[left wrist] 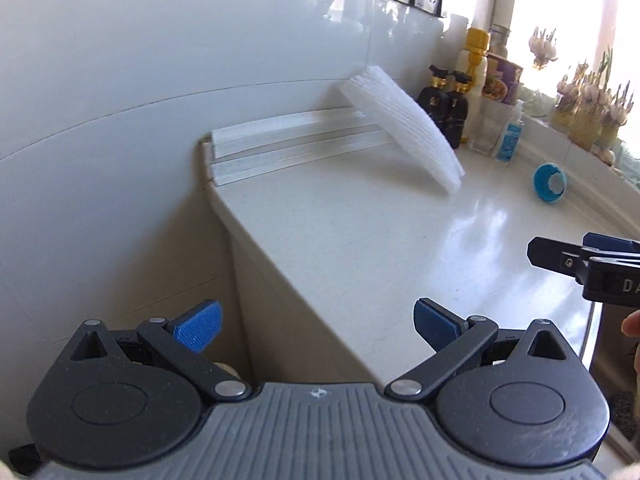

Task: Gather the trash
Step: 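Raise both open tools from the bin back toward the counter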

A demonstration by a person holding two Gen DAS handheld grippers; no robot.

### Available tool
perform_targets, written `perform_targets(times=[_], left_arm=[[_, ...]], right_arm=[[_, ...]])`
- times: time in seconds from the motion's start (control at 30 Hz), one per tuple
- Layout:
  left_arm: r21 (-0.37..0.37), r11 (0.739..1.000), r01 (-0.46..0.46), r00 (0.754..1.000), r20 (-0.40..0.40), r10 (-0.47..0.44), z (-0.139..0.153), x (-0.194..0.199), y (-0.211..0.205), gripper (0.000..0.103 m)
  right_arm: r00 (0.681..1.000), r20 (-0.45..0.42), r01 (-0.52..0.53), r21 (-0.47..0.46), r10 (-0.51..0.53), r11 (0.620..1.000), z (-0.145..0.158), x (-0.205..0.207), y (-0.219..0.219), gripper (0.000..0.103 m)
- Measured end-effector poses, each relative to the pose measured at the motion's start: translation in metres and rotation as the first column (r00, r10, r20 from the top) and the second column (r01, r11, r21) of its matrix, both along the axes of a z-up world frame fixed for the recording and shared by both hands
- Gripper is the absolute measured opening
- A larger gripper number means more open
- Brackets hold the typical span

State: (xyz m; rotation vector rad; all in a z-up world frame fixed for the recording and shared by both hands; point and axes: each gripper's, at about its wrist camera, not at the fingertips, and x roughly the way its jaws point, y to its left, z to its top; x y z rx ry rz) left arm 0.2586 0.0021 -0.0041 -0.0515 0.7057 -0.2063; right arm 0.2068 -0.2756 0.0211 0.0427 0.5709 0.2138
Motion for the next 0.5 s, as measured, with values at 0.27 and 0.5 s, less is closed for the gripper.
perform_targets(times=[0.27, 0.5], left_arm=[[-0.083, 0.995, 0.054, 0.998, 0.026, -0.052, 0.006, 0.053, -0.041, 0.102], [-0.227, 0.971, 0.078, 0.996, 0.051, -0.068, 0.010, 0.102, -0.054, 0.102]], right_arm=[[0.978, 0.014, 0.210, -0.056, -0.210, 0.976, -0.006, 0.043, -0.079, 0.101], [0.955, 0.033, 0.296, -0.057, -0.295, 0.953, -0.017, 0.076, -0.125, 0.101]])
